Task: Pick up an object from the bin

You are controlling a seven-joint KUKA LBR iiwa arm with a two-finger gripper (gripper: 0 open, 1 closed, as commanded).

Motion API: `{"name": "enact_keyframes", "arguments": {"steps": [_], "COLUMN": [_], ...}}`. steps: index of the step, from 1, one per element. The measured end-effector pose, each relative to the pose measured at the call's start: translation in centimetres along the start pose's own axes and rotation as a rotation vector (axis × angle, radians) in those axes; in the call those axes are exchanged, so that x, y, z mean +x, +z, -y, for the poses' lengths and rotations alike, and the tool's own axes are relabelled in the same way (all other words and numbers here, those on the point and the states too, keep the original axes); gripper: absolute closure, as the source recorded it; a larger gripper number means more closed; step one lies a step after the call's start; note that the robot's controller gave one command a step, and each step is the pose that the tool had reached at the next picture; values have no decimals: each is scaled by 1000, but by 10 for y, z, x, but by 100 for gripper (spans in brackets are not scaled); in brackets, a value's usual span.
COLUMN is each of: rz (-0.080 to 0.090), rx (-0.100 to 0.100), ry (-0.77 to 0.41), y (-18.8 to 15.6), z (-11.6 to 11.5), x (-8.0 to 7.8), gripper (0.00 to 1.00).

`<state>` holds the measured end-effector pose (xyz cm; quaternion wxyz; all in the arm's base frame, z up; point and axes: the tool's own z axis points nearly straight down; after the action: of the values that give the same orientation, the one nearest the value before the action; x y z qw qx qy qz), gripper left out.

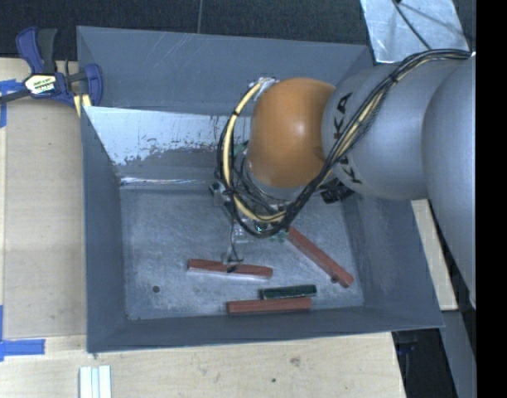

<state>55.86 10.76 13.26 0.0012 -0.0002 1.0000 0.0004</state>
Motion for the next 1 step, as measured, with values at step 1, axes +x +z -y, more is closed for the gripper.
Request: {"name": "enact_keyframes", "arguments": {"steps": [1], "rz": [-4], "rx": [0], "ry": [-185], "y": [62], "z": [5], "x": [51], "gripper": [0]}}
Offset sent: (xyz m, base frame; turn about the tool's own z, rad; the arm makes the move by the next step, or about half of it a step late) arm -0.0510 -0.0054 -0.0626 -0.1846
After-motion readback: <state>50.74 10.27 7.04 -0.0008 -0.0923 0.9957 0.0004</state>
